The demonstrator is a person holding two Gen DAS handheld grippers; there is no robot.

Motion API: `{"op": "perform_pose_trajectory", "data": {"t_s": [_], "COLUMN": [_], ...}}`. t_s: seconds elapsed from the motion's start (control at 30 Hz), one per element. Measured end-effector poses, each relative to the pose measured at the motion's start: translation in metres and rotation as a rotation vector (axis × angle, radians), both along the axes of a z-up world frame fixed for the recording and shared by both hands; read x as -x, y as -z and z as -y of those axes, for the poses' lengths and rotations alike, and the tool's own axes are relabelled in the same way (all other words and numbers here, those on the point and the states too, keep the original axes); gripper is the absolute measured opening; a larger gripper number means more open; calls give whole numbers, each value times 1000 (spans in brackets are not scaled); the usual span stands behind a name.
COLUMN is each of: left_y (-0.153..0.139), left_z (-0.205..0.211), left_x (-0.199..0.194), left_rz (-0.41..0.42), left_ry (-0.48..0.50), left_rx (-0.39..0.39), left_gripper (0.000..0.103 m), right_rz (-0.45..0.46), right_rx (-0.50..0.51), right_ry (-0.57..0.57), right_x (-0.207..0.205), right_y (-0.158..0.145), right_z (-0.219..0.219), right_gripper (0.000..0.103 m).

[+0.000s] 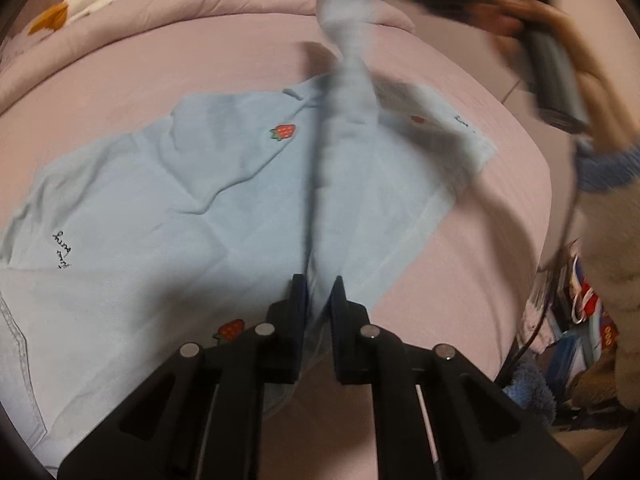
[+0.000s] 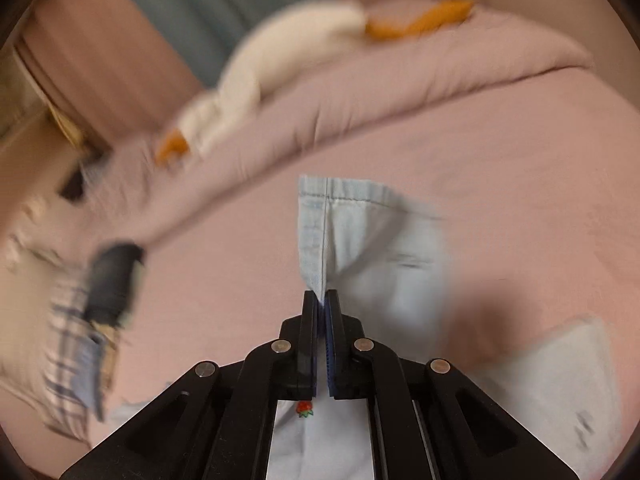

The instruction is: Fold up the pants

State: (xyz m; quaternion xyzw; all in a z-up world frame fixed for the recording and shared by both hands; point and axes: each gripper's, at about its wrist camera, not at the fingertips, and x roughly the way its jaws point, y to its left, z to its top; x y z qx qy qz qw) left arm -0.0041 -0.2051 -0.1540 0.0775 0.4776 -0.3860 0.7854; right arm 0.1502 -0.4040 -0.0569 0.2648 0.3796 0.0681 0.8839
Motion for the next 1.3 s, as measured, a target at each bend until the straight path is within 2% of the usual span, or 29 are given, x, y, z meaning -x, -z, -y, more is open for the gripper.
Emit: {"op": "perform_pose_trajectory", "data": {"t_s": [0.03, 0.1, 0.17, 0.23, 0.37, 0.43, 0.47, 0.5, 0.57, 0.73, 0.77, 0.8, 0.83, 0.87, 0.93, 1.0, 1.1, 1.13, 1.2, 1.23, 1.27, 1.3], "left_y": [0, -1, -1, -2, -5, -6, -7, -7, -7, -7, -6, -8, -9, -11, -13, -13, -7, -4, 1, -1, -3, -5], "left_z": [2, 10, 15, 12, 1, 1, 0, 0, 2, 5, 3, 2, 0, -1, -5, -5, 1, 4, 6, 6, 4, 1], "left_x": [2, 8, 15, 14, 8, 7, 4, 2, 2, -2, -2, -2, -2, -2, -1, 0, 2, 4, 4, 5, 5, 6], "left_rz": [11, 34, 61, 65, 83, 98, 104, 105, 113, 113, 113, 109, 106, 112, 115, 117, 128, 144, 155, 159, 162, 161], "left_ry": [4, 16, 30, 42, 59, 61, 59, 61, 71, 97, 99, 102, 105, 107, 112, 125, 147, 149, 141, 139, 136, 131], "left_rx": [-5, -15, -41, -59, -114, -135, -141, -145, -152, -152, -146, -138, -132, -124, -111, -114, -146, -172, -199, -201, -201, -199], "left_gripper": [10, 10, 10, 11, 14, 15, 15, 15, 15, 7, 7, 7, 6, 6, 6, 6, 7, 11, 13, 14, 18, 33], "right_rz": [41, 69, 48, -15, -148, -130, -105, -73, -20, -75, -91, -106, -112, -104, -62, -54, -131, -132, -171, -189, -191, -189], "right_rx": [-28, -53, -94, -136, -283, -404, -458, -507, -547, -442, -419, -387, -348, -331, -310, -280, -230, -219, -131, -119, -116, -85], "right_ry": [24, 71, 146, 227, 344, 392, 408, 423, 440, 432, 424, 421, 411, 410, 414, 411, 437, 445, 446, 429, 426, 436], "right_x": [22, 39, 68, 96, 117, 127, 133, 135, 134, 101, 96, 98, 97, 101, 111, 127, 130, 129, 122, 119, 118, 118], "right_y": [-8, -11, 5, 41, 118, 135, 135, 136, 132, 119, 117, 116, 113, 113, 99, 99, 110, 114, 119, 122, 120, 112], "right_z": [14, 32, 52, 74, 103, 111, 112, 114, 115, 116, 115, 120, 119, 121, 121, 124, 129, 130, 132, 133, 135, 135], "right_gripper": [5, 5, 5, 5, 5, 9, 16, 32, 46, 46, 38, 16, 8, 5, 5, 5, 5, 5, 5, 5, 5, 9]}}
